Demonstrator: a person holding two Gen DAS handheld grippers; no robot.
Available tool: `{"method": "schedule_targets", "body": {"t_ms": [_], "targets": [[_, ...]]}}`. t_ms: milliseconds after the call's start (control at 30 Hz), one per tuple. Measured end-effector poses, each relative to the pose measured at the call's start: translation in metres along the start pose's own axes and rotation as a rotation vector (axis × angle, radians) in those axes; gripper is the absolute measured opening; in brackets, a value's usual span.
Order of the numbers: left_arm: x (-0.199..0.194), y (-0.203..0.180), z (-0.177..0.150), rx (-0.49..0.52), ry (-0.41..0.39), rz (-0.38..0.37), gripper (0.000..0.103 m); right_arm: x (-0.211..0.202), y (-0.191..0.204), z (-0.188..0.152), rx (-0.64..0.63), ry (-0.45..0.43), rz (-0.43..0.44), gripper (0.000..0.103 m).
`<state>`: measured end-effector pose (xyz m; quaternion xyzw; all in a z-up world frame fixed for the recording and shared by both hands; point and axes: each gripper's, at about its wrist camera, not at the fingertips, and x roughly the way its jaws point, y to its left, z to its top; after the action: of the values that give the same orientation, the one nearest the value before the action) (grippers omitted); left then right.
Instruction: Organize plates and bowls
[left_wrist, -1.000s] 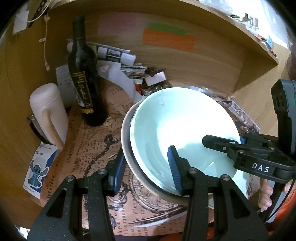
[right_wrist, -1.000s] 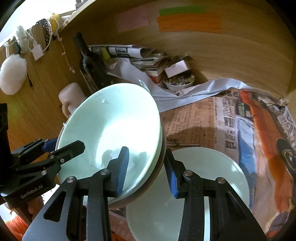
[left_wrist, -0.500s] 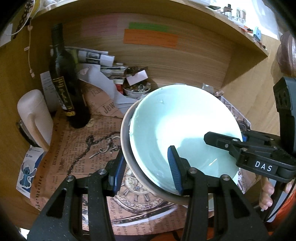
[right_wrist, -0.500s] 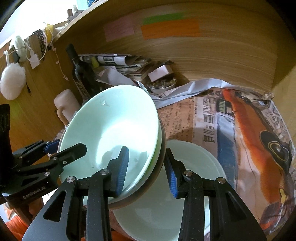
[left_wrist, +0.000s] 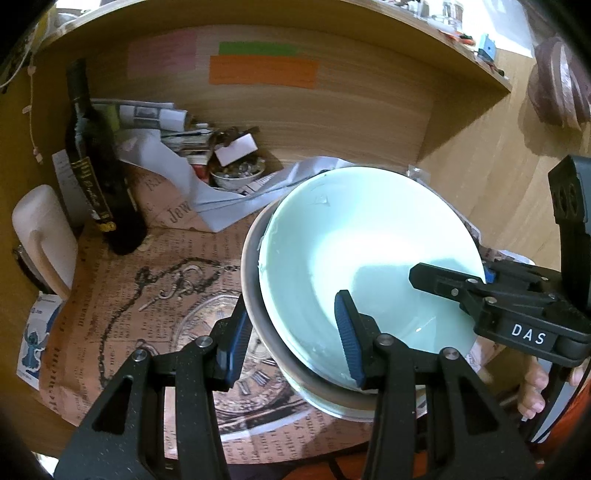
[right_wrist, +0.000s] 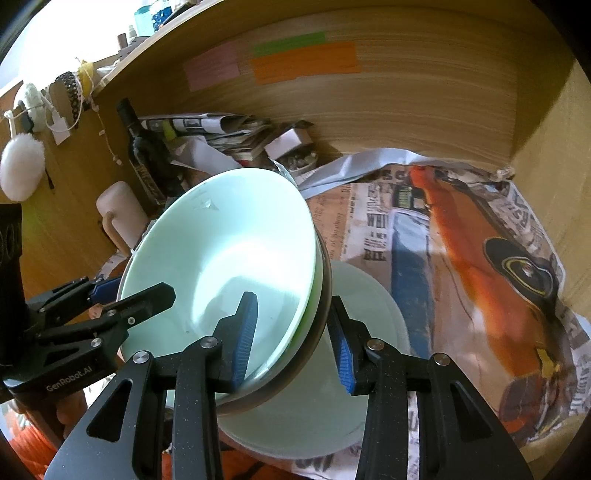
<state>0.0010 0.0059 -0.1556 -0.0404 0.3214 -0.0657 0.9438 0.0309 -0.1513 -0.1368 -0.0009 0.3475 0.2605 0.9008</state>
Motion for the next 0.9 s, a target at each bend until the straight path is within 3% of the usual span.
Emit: {"method": "schedule_targets", "body": {"t_ms": [900], "targets": [[0.035, -0.022, -0.011, -0.005, 0.113, -0.027, 0.045, 0.014, -0.034, -0.019, 0.063, 0.061, -0.001, 0.035]]}}
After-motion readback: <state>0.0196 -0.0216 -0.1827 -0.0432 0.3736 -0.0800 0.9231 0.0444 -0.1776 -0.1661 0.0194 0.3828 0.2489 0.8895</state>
